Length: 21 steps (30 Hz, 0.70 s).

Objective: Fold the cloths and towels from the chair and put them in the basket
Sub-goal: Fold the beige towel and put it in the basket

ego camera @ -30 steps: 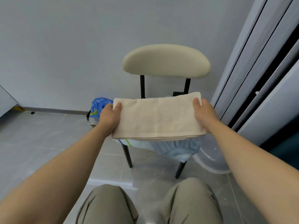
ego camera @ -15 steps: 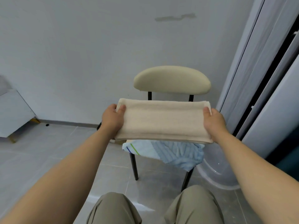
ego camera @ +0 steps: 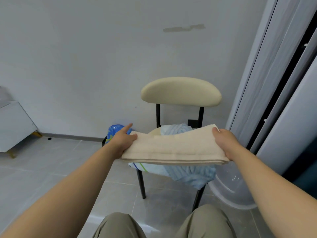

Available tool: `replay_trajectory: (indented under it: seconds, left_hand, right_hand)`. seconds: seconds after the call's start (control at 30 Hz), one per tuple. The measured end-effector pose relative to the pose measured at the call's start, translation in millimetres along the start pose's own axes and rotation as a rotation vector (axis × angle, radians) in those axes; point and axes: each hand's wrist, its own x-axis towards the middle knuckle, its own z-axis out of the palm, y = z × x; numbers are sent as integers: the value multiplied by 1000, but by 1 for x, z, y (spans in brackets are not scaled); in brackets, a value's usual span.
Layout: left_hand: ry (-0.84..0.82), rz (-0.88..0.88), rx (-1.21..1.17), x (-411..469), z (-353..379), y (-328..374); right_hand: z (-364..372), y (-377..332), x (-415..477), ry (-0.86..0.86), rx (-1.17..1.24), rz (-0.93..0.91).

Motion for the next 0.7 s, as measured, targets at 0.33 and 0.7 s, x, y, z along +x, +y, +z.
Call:
replay_trajectory:
  seconds: [0.33, 0.7]
  left_hand:
    - [18, -55, -281, 5, 2, -13]
    - [-31, -41, -131, 8, 0, -10]
  right_hand:
    - [8, 6, 0, 56, 153, 83]
    - [8, 19, 0, -60, 150, 210]
